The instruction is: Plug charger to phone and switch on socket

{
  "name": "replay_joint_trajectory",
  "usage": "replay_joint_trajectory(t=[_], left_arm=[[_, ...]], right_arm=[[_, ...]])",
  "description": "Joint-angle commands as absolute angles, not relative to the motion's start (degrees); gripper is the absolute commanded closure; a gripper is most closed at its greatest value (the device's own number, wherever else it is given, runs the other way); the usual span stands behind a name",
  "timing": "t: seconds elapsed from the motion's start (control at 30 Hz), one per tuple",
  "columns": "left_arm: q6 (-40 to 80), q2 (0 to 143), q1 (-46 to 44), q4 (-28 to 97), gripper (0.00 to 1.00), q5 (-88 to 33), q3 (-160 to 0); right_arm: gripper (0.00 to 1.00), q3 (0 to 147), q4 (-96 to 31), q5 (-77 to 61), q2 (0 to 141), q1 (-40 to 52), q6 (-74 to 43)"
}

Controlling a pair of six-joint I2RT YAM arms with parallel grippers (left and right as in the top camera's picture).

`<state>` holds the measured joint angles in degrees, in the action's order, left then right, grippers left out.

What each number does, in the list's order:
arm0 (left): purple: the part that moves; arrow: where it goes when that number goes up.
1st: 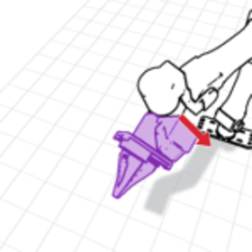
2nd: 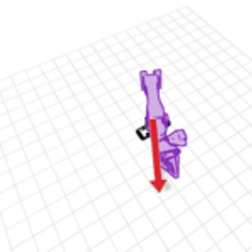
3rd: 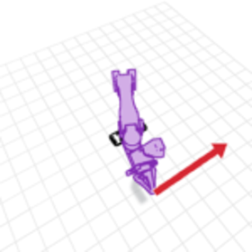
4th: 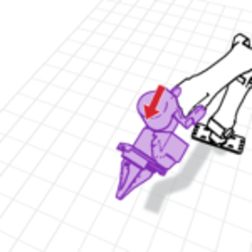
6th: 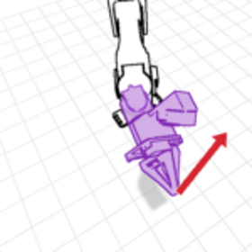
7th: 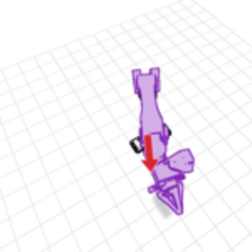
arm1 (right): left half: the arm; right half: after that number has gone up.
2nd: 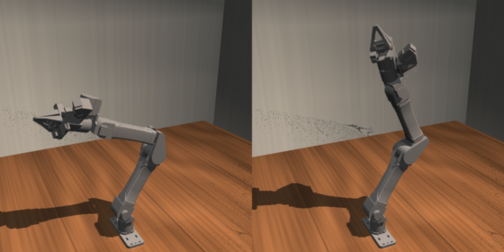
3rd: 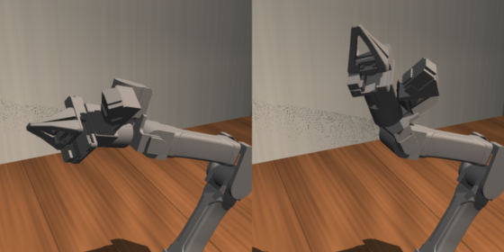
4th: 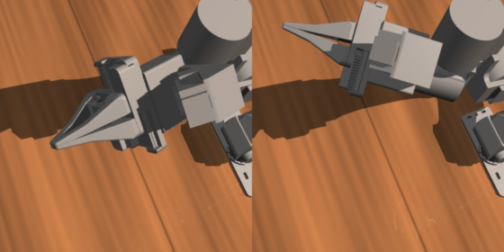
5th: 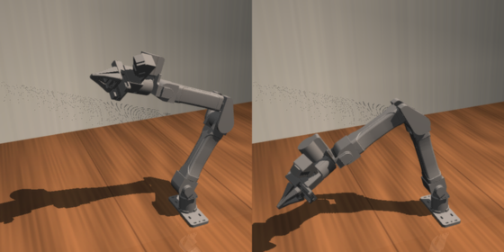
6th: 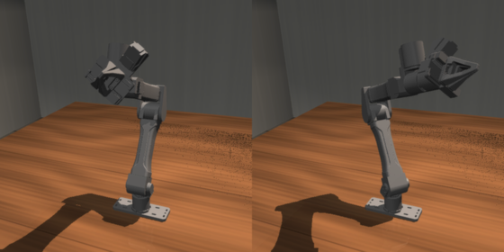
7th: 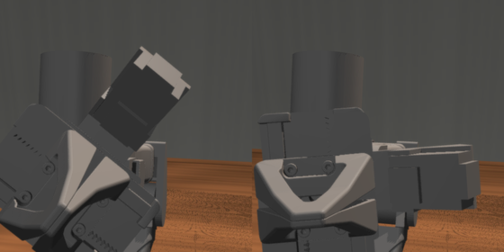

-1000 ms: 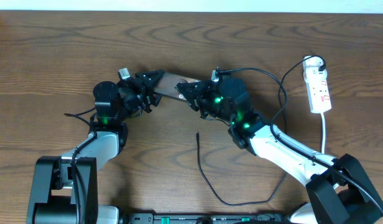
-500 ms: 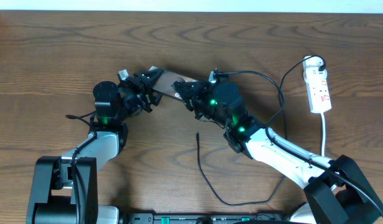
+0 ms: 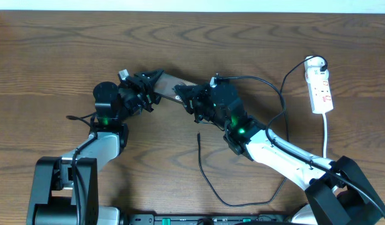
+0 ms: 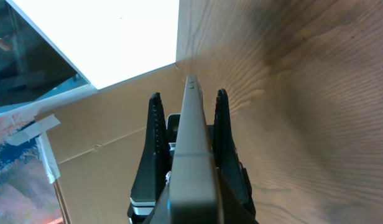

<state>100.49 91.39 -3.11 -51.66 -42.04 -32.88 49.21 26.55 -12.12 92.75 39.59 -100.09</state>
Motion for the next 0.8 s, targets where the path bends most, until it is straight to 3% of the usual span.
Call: replay_joint_trajectory(t=[0.0, 0.1, 0.37, 0.63, 0.67, 0.77], left_arm=[[100.1, 91.0, -3.4, -52.1, 0.57, -42.4, -32.8], [100.1, 91.0, -3.4, -52.1, 0.58, -42.4, -32.8], [98.2, 91.0, -3.4, -52.0, 0.81, -42.6, -32.8], [98.2, 91.0, -3.4, -51.9, 0.81, -42.8, -32.8], [98.2, 91.0, -3.4, -51.9, 0.86, -42.8, -32.8], [98.2, 91.0, -3.4, -51.5, 0.87, -42.8, -32.8]], right_arm=[[0.99, 50.4, 27.4, -14.9, 92.2, 40.7, -100.7], [0.99, 50.4, 27.4, -14.9, 92.2, 40.8, -100.7], [0.99, 50.4, 27.2, -12.9, 92.2, 42.2, -100.7], [0.99, 50.4, 27.2, -12.6, 92.2, 42.5, -100.7], [0.99, 50.4, 27.2, -12.5, 92.2, 42.5, -100.7], [0.99, 50.4, 27.2, -12.4, 92.2, 42.5, -100.7]])
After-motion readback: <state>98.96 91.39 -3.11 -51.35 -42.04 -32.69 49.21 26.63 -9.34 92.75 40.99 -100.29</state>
